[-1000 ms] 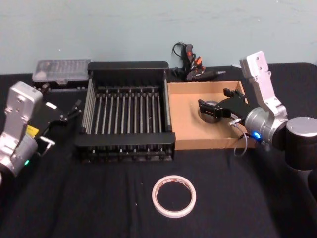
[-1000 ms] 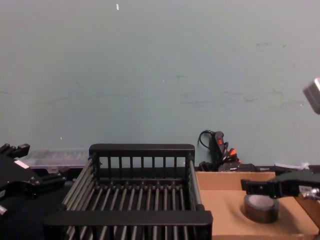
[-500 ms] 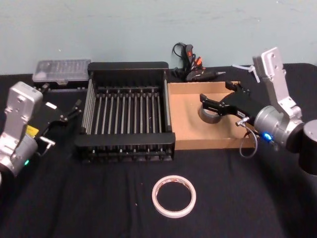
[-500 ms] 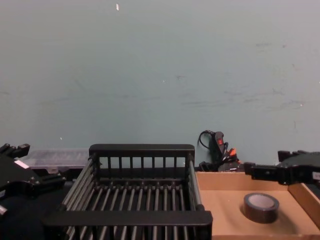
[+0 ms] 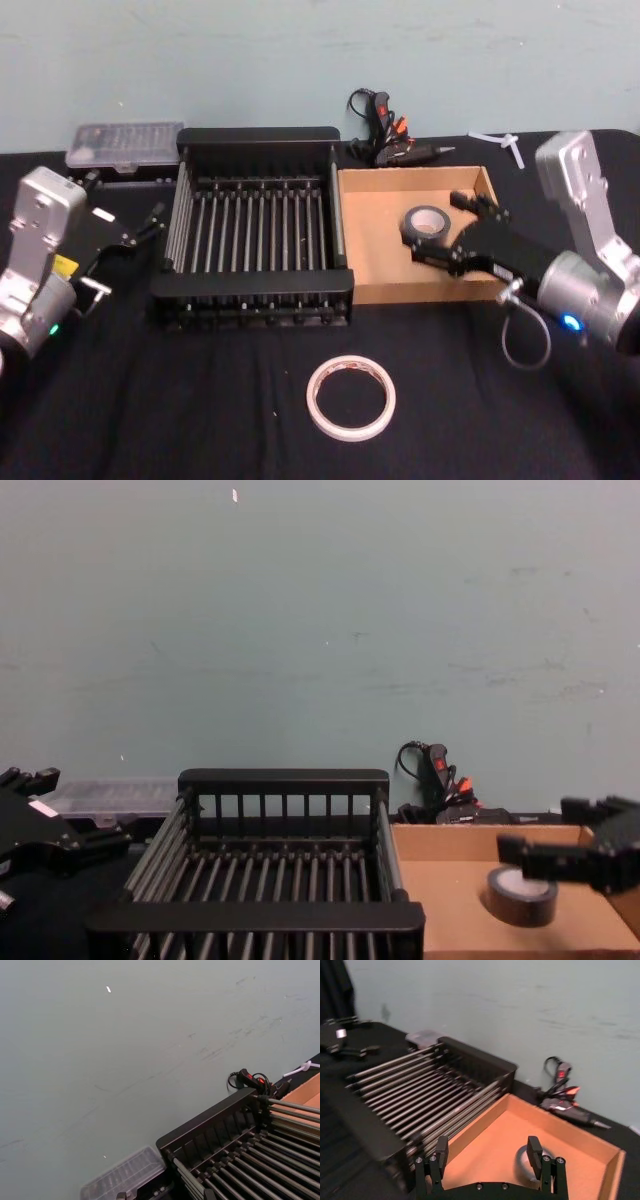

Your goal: Pick up the white tape and place it into the black box , Pick up the silver tape and place it into the brown box.

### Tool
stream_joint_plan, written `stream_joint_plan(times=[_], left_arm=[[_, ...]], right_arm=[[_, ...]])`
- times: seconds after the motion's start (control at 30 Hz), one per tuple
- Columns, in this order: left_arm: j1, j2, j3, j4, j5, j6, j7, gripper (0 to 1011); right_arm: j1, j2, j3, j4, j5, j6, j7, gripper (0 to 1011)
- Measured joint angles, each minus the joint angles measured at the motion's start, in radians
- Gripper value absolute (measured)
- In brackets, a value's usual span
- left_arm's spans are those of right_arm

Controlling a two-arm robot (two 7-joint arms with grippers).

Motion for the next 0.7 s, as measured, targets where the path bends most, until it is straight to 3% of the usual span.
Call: stream_joint_plan(times=[0.27, 0.7], left_arm=[[0.0, 0.0, 0.0, 0.0, 0.0, 0.0, 0.0, 1001], [0.0, 0.0, 0.0, 0.0, 0.0, 0.0, 0.0, 1001]], right_arm=[[-0.081, 0.065, -0.026, -0.064, 0.022, -0.032, 0.042, 1002], [-0.136, 0.126, -0.091, -0.106, 0.026, -0.028, 0.056, 1002]])
